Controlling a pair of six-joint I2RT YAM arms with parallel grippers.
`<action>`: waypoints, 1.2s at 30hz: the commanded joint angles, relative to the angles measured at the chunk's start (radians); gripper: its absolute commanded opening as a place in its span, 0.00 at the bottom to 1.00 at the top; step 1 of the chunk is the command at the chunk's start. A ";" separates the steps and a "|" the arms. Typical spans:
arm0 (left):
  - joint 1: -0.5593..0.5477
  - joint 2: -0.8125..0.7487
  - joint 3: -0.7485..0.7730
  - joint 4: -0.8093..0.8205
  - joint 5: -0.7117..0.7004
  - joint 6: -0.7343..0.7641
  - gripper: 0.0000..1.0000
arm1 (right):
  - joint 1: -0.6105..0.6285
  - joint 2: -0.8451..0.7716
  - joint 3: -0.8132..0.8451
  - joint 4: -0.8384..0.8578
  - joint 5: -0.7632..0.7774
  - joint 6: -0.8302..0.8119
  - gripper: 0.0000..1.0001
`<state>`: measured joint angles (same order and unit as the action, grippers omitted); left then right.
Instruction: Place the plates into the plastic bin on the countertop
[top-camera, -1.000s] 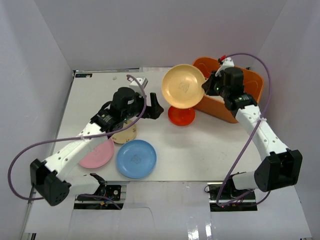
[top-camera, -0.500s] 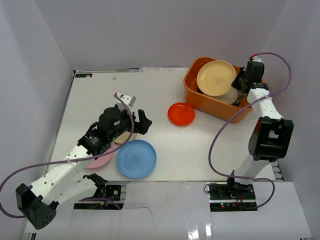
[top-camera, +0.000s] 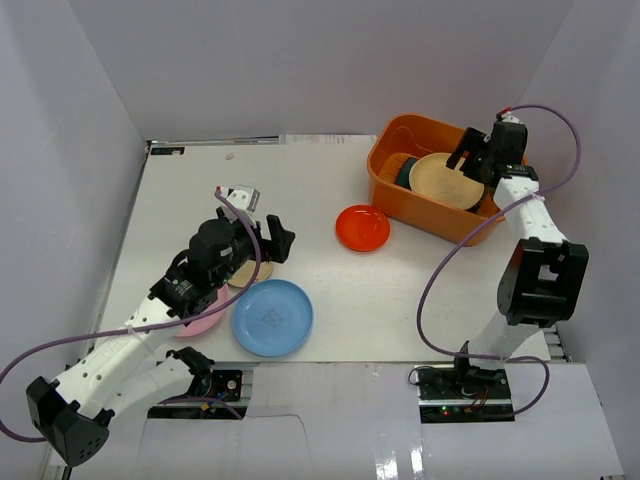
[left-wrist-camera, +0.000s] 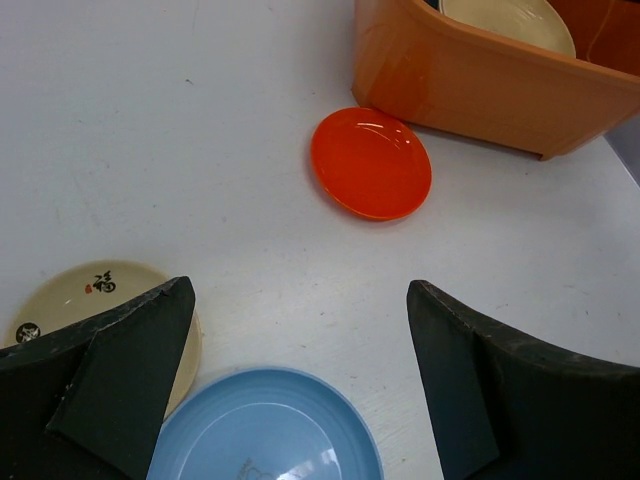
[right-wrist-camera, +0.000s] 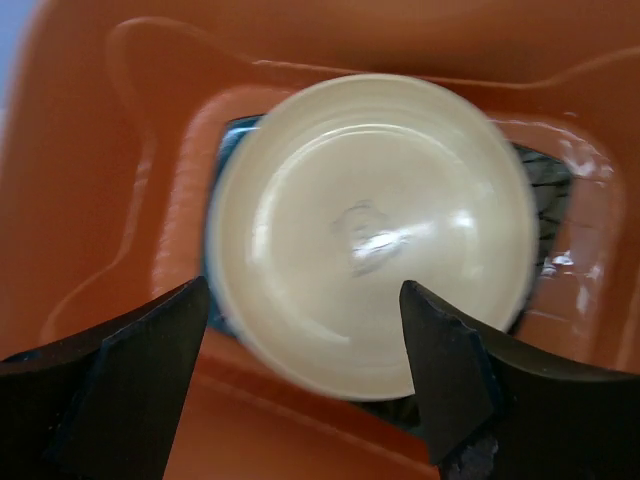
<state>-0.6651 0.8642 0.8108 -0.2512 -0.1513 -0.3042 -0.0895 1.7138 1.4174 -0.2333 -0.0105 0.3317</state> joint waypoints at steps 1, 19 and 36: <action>-0.001 -0.001 -0.005 0.015 -0.085 0.001 0.98 | 0.167 -0.178 -0.041 0.061 -0.051 -0.032 0.82; 0.039 0.010 -0.028 0.006 -0.358 -0.018 0.98 | 0.993 -0.069 -0.437 0.207 -0.187 0.024 0.73; 0.052 -0.045 -0.028 0.009 -0.315 -0.021 0.98 | 1.027 -0.229 -0.403 -0.061 0.006 -0.031 0.08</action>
<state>-0.6178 0.8520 0.7780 -0.2539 -0.4812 -0.3225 0.9649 1.6291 0.9863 -0.1959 -0.1028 0.3439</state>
